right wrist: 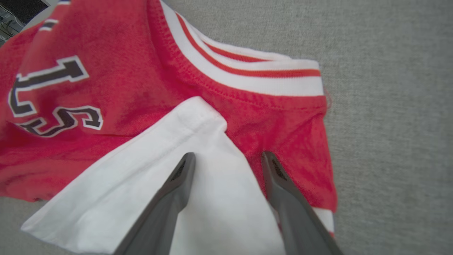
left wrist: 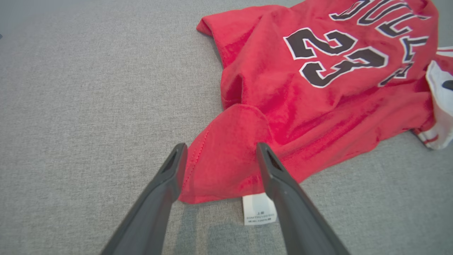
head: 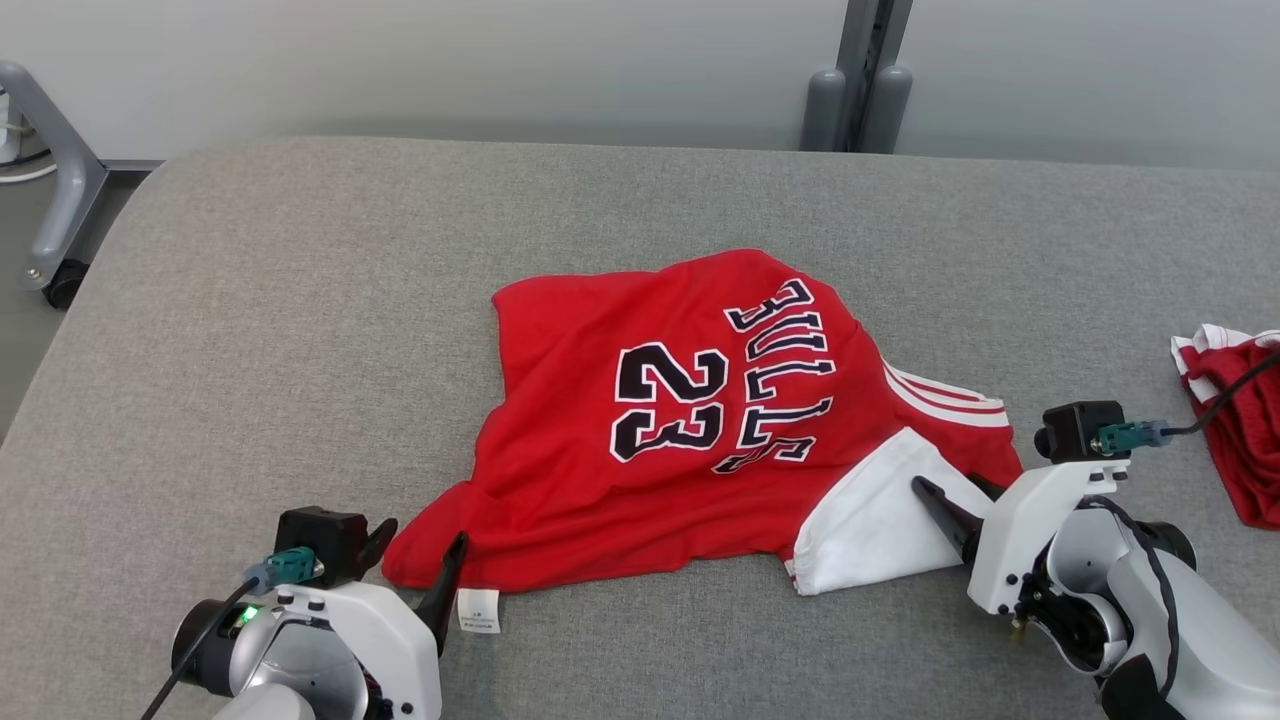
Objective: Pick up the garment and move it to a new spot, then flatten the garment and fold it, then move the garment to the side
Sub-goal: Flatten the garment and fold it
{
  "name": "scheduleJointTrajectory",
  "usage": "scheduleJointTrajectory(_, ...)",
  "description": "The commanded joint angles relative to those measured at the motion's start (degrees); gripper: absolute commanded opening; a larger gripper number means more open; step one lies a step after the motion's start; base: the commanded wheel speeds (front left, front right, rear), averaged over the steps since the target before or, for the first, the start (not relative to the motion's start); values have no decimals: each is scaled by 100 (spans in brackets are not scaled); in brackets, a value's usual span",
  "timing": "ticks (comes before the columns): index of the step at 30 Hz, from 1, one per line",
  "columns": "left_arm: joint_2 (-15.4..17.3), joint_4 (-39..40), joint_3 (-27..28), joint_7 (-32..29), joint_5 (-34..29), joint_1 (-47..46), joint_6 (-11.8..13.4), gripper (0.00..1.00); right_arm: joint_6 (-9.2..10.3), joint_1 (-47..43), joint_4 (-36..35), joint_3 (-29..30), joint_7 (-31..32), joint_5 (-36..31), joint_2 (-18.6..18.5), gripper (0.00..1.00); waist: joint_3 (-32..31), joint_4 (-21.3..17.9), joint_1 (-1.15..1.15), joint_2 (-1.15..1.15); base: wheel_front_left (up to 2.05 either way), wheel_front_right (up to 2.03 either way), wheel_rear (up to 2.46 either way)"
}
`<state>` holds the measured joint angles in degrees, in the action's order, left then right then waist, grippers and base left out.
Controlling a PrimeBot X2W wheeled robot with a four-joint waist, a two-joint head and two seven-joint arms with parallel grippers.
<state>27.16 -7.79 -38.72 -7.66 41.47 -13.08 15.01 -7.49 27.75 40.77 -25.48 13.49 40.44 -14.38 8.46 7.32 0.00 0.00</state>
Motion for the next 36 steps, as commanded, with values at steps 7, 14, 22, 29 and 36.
scheduleJointTrajectory(7,25,-101,7,52,48,-52,-60,100,-1,-95,-44,-197,-167,215,-114,0,-72,-15,0,0,0,0,0)
scheduleJointTrajectory(14,80,-122,27,43,93,27,-60,100,-1,-338,-473,-315,-518,395,-262,0,-148,-161,0,0,0,0,0)
scheduleJointTrajectory(22,179,-84,10,-44,142,71,-47,100,-1,-913,-1441,-520,-715,694,-712,0,-259,-368,0,0,0,0,0)
scheduleJointTrajectory(29,202,-29,-12,-73,141,60,-19,100,-1,-1226,-1423,-140,-779,352,-996,100,-235,-449,0,0,0,0,0)
scheduleJointTrajectory(36,184,-32,-49,-93,146,34,-29,100,-1,-1320,-1636,269,-1177,-5,-802,100,-269,-425,0,0,0,0,0)
